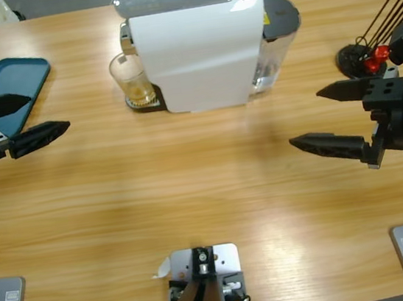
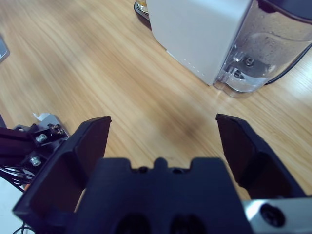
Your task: Pour coffee
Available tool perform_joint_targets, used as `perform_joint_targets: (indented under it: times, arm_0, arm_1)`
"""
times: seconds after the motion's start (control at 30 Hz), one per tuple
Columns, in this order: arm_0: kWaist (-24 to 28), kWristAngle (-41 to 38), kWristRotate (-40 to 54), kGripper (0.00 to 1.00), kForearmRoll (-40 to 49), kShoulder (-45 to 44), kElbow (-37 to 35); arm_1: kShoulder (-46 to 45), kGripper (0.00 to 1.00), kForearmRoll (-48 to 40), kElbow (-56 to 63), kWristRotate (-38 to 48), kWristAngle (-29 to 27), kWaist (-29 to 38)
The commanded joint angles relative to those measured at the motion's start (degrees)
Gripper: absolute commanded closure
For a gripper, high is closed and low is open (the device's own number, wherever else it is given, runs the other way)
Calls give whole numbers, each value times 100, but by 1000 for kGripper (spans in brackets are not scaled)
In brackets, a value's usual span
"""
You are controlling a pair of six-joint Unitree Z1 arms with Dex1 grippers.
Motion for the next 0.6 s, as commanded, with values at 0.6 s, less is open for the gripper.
perform_joint_targets:
  times: [0.6]
  arm_0:
    - [-86,24,-5,110,-118,253,197]
  arm_1:
    - [198,46,-4,143,80,41,21]
